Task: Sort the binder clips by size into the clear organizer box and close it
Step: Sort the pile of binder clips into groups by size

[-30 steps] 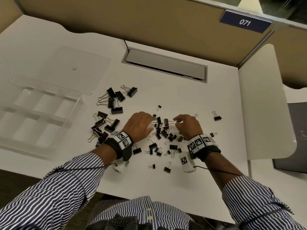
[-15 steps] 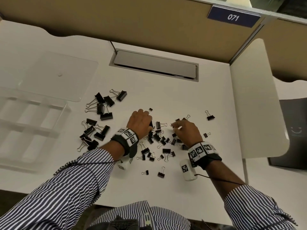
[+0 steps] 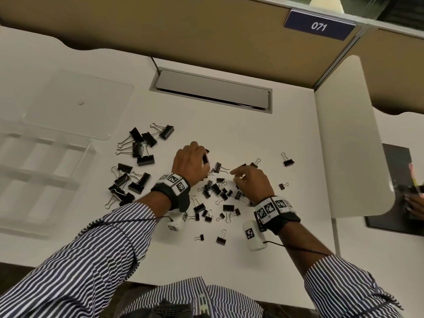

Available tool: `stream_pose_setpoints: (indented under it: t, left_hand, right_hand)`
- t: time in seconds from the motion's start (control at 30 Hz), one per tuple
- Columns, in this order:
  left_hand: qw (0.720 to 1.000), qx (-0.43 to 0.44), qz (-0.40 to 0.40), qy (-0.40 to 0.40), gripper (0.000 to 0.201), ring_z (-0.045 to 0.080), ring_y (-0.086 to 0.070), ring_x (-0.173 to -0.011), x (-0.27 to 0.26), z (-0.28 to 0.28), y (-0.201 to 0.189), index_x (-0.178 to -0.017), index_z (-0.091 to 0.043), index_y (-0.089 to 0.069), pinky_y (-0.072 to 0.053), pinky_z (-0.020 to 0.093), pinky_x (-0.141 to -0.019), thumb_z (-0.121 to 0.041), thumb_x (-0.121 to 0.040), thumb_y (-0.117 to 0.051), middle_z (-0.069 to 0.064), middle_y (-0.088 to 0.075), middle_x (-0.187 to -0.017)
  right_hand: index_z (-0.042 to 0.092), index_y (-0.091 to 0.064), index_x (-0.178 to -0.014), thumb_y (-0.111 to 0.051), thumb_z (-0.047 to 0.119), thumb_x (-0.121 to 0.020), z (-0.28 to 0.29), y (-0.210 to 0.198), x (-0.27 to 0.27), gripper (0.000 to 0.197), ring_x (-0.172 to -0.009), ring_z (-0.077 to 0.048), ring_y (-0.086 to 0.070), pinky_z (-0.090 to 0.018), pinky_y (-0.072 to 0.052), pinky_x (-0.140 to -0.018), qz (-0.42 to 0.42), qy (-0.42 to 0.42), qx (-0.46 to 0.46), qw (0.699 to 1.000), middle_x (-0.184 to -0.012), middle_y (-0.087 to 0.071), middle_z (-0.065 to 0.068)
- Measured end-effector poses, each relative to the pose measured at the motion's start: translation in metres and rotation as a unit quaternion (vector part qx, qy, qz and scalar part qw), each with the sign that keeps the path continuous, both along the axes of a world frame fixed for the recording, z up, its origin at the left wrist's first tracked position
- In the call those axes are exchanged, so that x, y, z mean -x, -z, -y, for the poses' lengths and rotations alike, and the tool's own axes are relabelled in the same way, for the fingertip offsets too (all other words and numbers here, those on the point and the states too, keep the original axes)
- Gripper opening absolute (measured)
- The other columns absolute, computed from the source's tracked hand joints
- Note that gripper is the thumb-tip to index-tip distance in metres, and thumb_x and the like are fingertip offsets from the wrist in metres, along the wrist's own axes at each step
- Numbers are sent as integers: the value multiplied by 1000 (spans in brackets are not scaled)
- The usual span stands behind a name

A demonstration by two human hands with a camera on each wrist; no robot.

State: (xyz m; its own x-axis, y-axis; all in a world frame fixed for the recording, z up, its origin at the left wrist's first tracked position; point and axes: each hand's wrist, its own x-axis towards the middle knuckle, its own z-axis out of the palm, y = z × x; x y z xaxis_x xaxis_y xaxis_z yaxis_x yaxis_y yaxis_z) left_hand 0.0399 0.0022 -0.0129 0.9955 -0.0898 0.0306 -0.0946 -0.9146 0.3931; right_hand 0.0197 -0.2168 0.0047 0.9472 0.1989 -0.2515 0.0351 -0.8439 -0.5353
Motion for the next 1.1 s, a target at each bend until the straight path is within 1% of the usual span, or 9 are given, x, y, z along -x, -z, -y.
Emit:
stream_pose_setpoints:
  t: [0.1,0.2,0.27,0.5,0.6,0.67,0.73,0.87,1.1]
  left_hand:
    - [996,90,0,-25,28,20,-64,-82,13,-20,-11,-105,-17,-63,-50,36,-79,-33,-82,-67,-1,-70,-99]
    - [990,135,-17,-45,30,-2,-52,-61,39,-46,-20,-112,-22,-62,-44,24,-69,-31,-85,-69,-10,-70,-101]
    - [989,134,-35,-53,31,-8,-48,-59,64,-67,-22,-114,-24,-62,-41,22,-66,-32,-85,-70,-13,-69,-99]
    - [985,92,-118,-83,28,0,-58,-73,146,-101,-16,-105,-28,-65,-48,20,-69,-36,-81,-74,-13,-68,-87]
    - [988,72,-124,-64,29,1,-58,-78,172,-94,-3,-106,-27,-66,-33,3,-61,-37,-80,-75,-12,-68,-89]
    - [988,70,-125,-64,32,5,-62,-81,184,-90,9,-105,-27,-66,-36,7,-61,-39,-78,-75,-12,-68,-90]
    - [987,81,-113,-78,34,10,-66,-83,191,-87,22,-106,-26,-65,-47,21,-65,-39,-76,-76,-11,-69,-94]
    - [989,85,-65,-99,36,14,-67,-84,191,-86,31,-110,-20,-65,-56,32,-65,-32,-79,-76,-5,-66,-99]
    - [991,85,-45,-92,40,10,-61,-91,176,-89,28,-117,-24,-61,-52,25,-66,-33,-81,-76,-8,-58,-101]
  right_hand:
    - [26,-70,-112,-60,20,-91,-5,1,0,24,-91,-11,-61,-34,-53,-85,3,-17,0,1000,-105,-69,4]
    - [26,-70,-111,-60,21,-91,-14,0,1,24,-88,-11,-61,-36,-53,-84,5,-34,-8,999,-107,-69,5]
    - [25,-70,-111,-60,21,-91,-22,-1,2,23,-86,-10,-62,-34,-53,-83,5,-47,-19,999,-108,-69,5]
    - [22,-72,-112,-59,18,-91,-52,1,9,25,-85,-8,-61,-27,-50,-82,-3,-85,-45,995,-114,-69,4]
    - [24,-72,-112,-59,19,-91,-65,1,16,25,-92,-11,-63,-29,-50,-84,-3,-121,-39,992,-115,-69,5]
    - [24,-72,-111,-58,19,-91,-73,3,22,25,-97,-12,-63,-27,-48,-83,-6,-155,-34,987,-114,-69,5]
    - [24,-72,-110,-59,20,-91,-82,3,30,24,-92,-11,-62,-27,-48,-81,-21,-191,-27,981,-107,-69,6]
    - [24,-72,-111,-58,24,-92,-98,2,45,24,-86,-10,-64,-27,-49,-79,-35,-293,6,955,-107,-71,5]
    - [18,-71,-116,-57,18,-91,-116,11,64,29,-97,-24,-64,-26,-44,-74,-22,-360,36,932,-108,-69,-4]
